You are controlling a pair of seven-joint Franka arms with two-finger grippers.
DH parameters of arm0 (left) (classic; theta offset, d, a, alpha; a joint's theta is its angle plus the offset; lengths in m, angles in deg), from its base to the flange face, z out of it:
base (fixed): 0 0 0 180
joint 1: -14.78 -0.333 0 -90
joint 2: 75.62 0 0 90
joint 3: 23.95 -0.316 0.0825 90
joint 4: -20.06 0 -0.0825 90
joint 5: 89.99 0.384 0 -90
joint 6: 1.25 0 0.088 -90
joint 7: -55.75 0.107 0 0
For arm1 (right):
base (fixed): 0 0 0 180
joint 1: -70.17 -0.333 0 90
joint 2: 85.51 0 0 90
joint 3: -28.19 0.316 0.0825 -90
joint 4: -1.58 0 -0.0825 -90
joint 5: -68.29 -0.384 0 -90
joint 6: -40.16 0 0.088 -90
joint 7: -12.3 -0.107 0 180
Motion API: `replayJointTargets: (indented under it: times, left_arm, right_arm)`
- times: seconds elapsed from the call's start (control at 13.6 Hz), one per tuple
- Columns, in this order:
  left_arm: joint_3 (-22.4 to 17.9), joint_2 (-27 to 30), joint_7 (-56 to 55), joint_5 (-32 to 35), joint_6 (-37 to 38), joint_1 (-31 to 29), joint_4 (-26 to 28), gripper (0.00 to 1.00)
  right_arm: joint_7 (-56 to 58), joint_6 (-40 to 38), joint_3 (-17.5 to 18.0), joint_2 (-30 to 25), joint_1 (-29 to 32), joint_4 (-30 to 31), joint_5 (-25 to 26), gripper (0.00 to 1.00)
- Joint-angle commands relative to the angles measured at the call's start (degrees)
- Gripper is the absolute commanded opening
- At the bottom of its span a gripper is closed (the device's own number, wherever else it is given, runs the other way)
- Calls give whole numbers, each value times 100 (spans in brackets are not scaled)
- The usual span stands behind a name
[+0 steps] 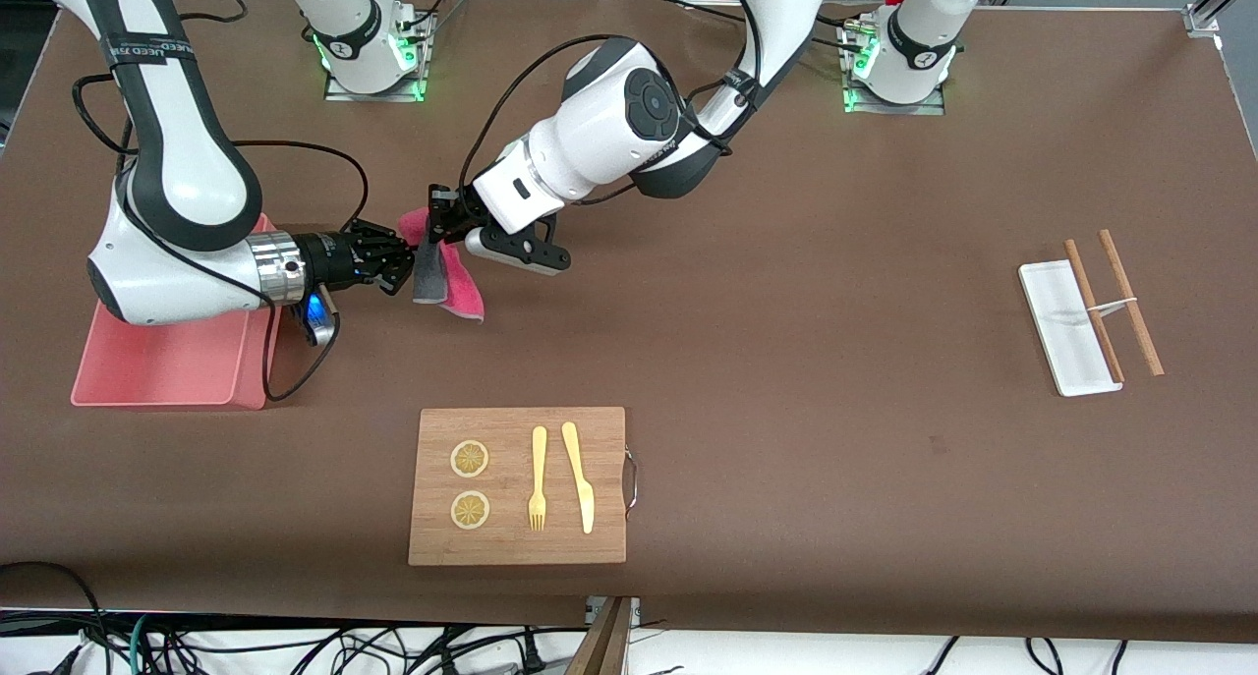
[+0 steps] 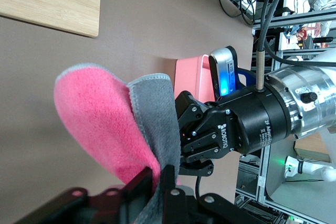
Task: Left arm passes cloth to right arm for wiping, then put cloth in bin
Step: 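Close the right gripper on the cloth held by the left gripper, then open the left gripper and withdraw it while the right gripper holds the cloth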
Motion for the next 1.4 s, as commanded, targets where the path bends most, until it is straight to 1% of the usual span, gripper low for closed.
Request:
replayJointTargets:
  times: [0.0, 0.29, 0.44, 0.51, 0.59, 0.66, 0.73, 0.81, 0.88, 0.96, 1.18, 1.32]
  left_arm:
    - [-38, -60, -39, -199, -18, -3, -194, 100]
    - [-38, -25, -39, -190, 0, -117, -194, 100]
    - [-38, 88, -39, -164, 61, -336, -185, 100]
    - [-38, 202, -39, -172, 157, -407, -141, 100]
    - [-46, 369, -48, -181, 350, -477, -63, 100]
    - [-64, 605, -31, -138, 630, -608, 191, 100]
    - [-81, 877, 30, -94, 876, -827, 524, 100]
    - [-90, 1141, 83, -84, 1140, -1038, 823, 100]
    - [-99, 1370, 284, -15, 1447, -1240, 1052, 100]
    - [-99, 1625, 382, 203, 1737, -1425, 1281, 100]
    - [-99, 2529, 400, 863, 2379, -2023, 2220, 100]
    - [-91, 3084, 444, 1389, 3064, -2409, 2661, 100]
  right_arm:
    - [-50, 17, 43, -161, 64, 142, -151, 0]
    - [-23, 52, 52, -134, 64, 141, -142, 0]
    - [-6, 87, 70, -82, 29, 141, -80, 0]
    - [38, 131, 139, -47, 11, 133, 7, 0]
    - [82, 192, 279, -38, 11, 72, 330, 0]
    - [82, 236, 437, 15, 3, 1, 707, 0]
    - [91, 306, 569, 59, 2, -25, 937, 0]
    - [126, 333, 675, 111, -6, -87, 1305, 0]
    - [179, 325, 798, 190, -50, -252, 1778, 0]
    - [205, 325, 938, 278, -76, -385, 2105, 0]
    - [162, 526, 1036, 445, -155, -439, 2143, 0]
    - [153, 693, 1150, 568, -235, -439, 2143, 0]
